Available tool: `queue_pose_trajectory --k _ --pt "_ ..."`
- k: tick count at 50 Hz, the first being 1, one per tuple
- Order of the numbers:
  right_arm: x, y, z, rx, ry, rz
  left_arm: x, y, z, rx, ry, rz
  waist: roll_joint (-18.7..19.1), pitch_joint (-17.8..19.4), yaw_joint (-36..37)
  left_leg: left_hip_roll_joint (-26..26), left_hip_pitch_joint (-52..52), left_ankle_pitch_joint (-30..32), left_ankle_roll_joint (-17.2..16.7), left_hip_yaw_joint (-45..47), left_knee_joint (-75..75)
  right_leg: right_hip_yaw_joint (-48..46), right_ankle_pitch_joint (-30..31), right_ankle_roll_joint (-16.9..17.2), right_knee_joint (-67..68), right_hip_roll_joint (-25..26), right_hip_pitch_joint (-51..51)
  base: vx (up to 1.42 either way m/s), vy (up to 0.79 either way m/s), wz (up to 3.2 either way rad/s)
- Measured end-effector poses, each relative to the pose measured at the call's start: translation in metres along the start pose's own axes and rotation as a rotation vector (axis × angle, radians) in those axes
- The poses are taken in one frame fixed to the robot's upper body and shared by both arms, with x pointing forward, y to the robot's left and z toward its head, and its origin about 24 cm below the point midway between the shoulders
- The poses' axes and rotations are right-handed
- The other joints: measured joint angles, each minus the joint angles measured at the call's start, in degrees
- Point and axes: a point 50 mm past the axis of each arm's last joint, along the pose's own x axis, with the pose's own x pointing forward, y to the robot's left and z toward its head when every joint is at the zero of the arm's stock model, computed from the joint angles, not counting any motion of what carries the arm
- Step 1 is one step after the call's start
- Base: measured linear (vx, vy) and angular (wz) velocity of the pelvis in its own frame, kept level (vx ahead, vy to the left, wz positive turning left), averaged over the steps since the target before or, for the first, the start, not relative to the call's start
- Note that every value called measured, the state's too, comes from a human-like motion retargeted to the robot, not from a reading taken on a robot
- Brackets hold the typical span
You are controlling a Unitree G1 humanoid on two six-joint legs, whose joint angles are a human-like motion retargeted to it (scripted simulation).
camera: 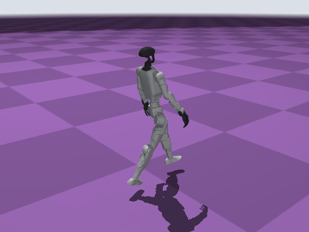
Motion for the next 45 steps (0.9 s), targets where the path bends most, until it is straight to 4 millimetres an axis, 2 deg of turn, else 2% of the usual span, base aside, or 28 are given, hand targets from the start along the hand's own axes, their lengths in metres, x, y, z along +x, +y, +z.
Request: queue_pose_trajectory --k 7,10,13,15,18,20,21,23,27,30,33,37,42,45 --pt "0.0 -0.016 0.044 -0.016 -0.109 -0.086 -0.008 0.01 0.07 0.104 -0.222 0.009 -5.84 2.48 1.16 -4.06 -6.67 -12.24 3.51 3.04 6.45 1.54 2.12 1.56 -0.4 -5.06 -5.17 0.46 0.16 -0.15" --pt "-0.001 -0.013 0.063 -0.037 -0.161 -0.094 -0.016 0.014 0.097 0.141 -0.326 0.013 -9.05 3.7 2.75 -6.05 -9.03 -15.37 4.98 4.85 8.56 2.77 6.88 3.48 0.07 -7.32 -7.53 0.54 0.2 -0.02" --pt "-0.003 -0.009 0.084 -0.073 -0.234 -0.085 -0.026 0.017 0.116 0.137 -0.429 0.007 -10.5 5.36 3.99 -7.29 -8.69 -17.18 5.67 4.59 9.37 4.41 13.67 4.41 1.91 -7.18 -8.77 0.61 0.14 0.2" --pt "-0.006 -0.007 0.099 -0.104 -0.295 -0.08 -0.031 0.017 0.121 0.118 -0.481 -0.005 -10.07 6.33 4.45 -7.47 -6.69 -18.25 5.7 3.47 8.93 4.15 17.44 4.41 4.75 -5.81 -9.63 0.66 0.09 0.28" --pt "-0.014 -0.009 0.118 -0.157 -0.392 -0.082 -0.032 0.015 0.116 0.097 -0.502 -0.032 -7.44 6.22 4.56 -6.42 -2.38 -19.3 5.52 1.63 6.61 -0.9 23.13 4.41 13.59 -2.8 -14.31 0.63 0.15 0.12" --pt "-0.02 -0.011 0.125 -0.177 -0.446 -0.09 -0.029 0.012 0.104 0.111 -0.465 -0.048 -4.95 4.84 4.18 -6.32 0.13 -19.36 6.19 1.25 4.38 -5.01 20.62 4.41 22.05 -2.55 -20.42 0.53 0.43 -0.03" --pt "-0.023 -0.012 0.126 -0.176 -0.468 -0.094 -0.027 0.01 0.096 0.132 -0.432 -0.057 -3.73 3.97 3.58 -6.69 1.28 -19.34 6.51 0.94 3.51 -6.95 17.48 3.67 26.33 -2.82 -23.71 0.5 0.48 0.11" --pt "-0.027 -0.014 0.127 -0.163 -0.505 -0.097 -0.022 0.007 0.08 0.189 -0.354 -0.075 -1.27 2.17 2.12 -6.68 3.73 -19.53 6.42 -0.05 2.28 -11.99 12.34 0.33 33.84 -3.19 -29.84 0.52 0.33 0.33" --pt "-0.032 -0.015 0.114 -0.099 -0.523 -0.091 -0.013 0.004 0.054 0.358 -0.172 -0.104 2.86 -0.85 -1.61 -6.66 9.01 -20.26 5.09 -2.77 1.48 -22.78 6.02 -8.38 43.71 -5.97 -39.73 0.51 0.2 0.6" --pt "-0.031 -0.015 0.094 -0.046 -0.493 -0.085 -0.009 0.006 0.044 0.485 -0.054 -0.104 4.83 -2.16 -5.11 -7.31 13.4 -21.04 3.57 -5.44 1.71 -27.39 1.78 -12.22 46.38 -7.3 -44.45 0.49 0.14 0.99" --pt "-0.028 -0.011 0.068 -0.012 -0.429 -0.077 -0.006 0.008 0.044 0.585 0.02 -0.077 5.59 -2.8 -9.1 -8.3 18.17 -21.93 1.86 -8.64 2.21 -27.58 -1.23 -12.11 44.96 -6.24 -47.18 0.47 0.08 1.28" --pt "-0.022 -0.002 0.031 -0.003 -0.31 -0.06 -0.005 0.014 0.057 0.657 0.042 -0.006 5.21 -2.98 -13.37 -9.52 25.04 -23.35 -0.2 -12.28 2.61 -28.56 -2.27 -11.43 39.69 -7.16 -49.17 0.45 0.04 1.16" --pt "-0.015 0.014 -0.011 -0.009 -0.139 -0.014 -0.008 0.02 0.085 0.672 -0.029 0.075 3.74 -3.65 -15.99 -10.71 32.69 -25.29 -1.85 -15.86 2.28 -34.82 2.17 -11.61 29.83 -11.98 -50.51 0.42 -0.01 0.66" --pt "-0.012 0.024 -0.034 0.011 -0.034 0.018 -0.011 0.021 0.097 0.658 -0.09 0.093 2.78 -4.53 -17.16 -11.36 36.07 -26.28 -2.26 -18.15 2.21 -37.32 7.74 -10.64 21.77 -13.26 -50.37 0.41 -0.04 0.44"
